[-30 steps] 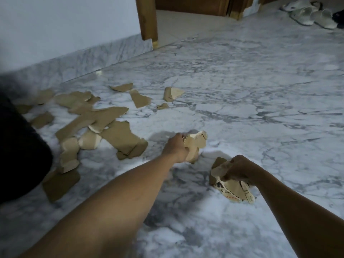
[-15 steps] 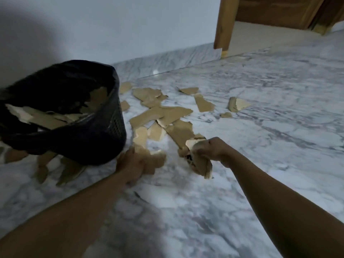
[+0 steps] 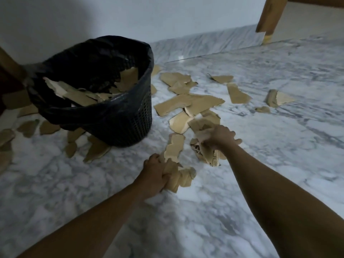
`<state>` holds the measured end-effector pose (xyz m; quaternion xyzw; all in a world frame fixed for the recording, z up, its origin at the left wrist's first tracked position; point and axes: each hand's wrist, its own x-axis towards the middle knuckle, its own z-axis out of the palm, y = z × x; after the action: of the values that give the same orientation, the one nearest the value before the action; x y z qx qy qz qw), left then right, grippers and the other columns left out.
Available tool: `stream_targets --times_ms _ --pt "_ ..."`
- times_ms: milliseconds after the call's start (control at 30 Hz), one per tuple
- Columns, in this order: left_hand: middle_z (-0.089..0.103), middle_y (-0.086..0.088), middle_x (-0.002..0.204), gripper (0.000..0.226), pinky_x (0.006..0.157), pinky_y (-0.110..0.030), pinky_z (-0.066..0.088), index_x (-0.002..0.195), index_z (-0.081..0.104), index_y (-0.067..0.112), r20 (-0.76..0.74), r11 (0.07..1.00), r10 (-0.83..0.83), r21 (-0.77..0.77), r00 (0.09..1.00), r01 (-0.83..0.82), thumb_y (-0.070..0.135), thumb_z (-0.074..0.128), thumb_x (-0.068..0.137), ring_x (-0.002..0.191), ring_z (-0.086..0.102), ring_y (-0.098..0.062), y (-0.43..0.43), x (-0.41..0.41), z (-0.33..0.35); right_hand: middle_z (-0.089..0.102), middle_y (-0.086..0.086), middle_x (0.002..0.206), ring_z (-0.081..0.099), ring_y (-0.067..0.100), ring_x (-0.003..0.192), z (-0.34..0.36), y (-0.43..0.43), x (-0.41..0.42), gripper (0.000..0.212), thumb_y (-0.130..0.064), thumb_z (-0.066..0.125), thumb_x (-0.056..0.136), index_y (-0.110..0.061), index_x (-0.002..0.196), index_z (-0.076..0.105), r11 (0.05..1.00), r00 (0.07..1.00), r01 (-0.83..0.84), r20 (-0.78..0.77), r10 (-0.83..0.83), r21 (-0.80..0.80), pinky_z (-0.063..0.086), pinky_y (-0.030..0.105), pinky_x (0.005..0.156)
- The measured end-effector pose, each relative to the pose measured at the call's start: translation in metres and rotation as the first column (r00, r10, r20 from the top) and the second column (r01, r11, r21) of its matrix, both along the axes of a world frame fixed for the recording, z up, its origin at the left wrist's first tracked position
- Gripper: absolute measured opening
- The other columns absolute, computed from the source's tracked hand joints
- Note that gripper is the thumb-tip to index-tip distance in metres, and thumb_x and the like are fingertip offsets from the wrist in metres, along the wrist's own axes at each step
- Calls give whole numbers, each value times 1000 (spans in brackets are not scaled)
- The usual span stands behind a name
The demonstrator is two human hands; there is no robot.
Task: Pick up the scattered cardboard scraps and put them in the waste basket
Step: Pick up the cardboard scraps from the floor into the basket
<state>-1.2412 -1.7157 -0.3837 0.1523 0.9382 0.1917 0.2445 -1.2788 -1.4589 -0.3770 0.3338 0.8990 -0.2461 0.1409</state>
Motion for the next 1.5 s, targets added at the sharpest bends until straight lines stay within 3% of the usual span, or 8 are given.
stream_targets --times_ms 167,267,467,600,900,1067,1233,1500 --pt "51 -5 123 43 98 -36 45 122 59 21 89 971 -107 -206 990 124 51 60 92 118 48 -26 20 0 22 56 4 89 56 22 83 28 26 17 38 -23 77 76 -12 100 50 912 925 -98 -374 -63 -398 52 32 73" --pt "71 4 105 19 93 -38 54 101 72 25 278 997 -53 60 959 37 39 69 89 104 64 -17 17 -5 16 70 10 98 62 18 78 46 59 31 50 -19 89 64 2 102 64 742 873 -106 -420 -249 -661 47 24 54" --pt "67 0 122 35 92 -36 56 124 62 21 487 939 -20 308 873 -151 25 71 90 111 64 -17 12 -4 19 65 9 114 60 22 97 23 53 41 46 -33 81 78 -2 109 70 882 979 -62 -200 -38 -468 50 32 72" --pt "56 -2 137 62 84 -24 55 141 47 20 577 938 -56 311 815 -155 32 75 87 119 57 -18 -1 1 21 44 17 135 42 36 123 8 27 43 83 -61 75 74 -9 133 50 958 956 -277 117 267 74 41 40 100" --pt "44 -9 150 92 102 -46 51 147 40 42 722 878 -104 390 684 -279 25 88 71 128 55 -25 -49 10 34 56 9 122 55 25 102 21 -1 53 72 -32 86 72 -6 128 49 955 982 -190 -32 188 -227 48 34 76" --pt "53 -5 139 66 94 -44 56 141 47 27 725 939 -110 300 680 -168 14 78 84 121 60 -24 -63 12 49 72 11 92 69 26 78 47 -27 56 33 -29 77 85 -6 105 67 790 995 -85 -92 36 -607 58 34 65" --pt "42 -6 152 88 100 -39 52 150 38 17 644 961 -3 214 765 -176 25 84 75 139 44 -25 -93 9 58 69 8 111 63 28 104 45 -99 48 47 -43 75 83 -14 117 61 695 977 -9 144 161 -719 48 44 88" --pt "72 -3 114 38 83 -30 58 121 64 9 506 947 -54 298 861 -116 3 72 84 105 69 -19 -128 37 52 70 21 114 66 37 103 30 -154 43 49 -37 64 92 -5 129 59 390 946 109 217 243 -914 57 53 79"
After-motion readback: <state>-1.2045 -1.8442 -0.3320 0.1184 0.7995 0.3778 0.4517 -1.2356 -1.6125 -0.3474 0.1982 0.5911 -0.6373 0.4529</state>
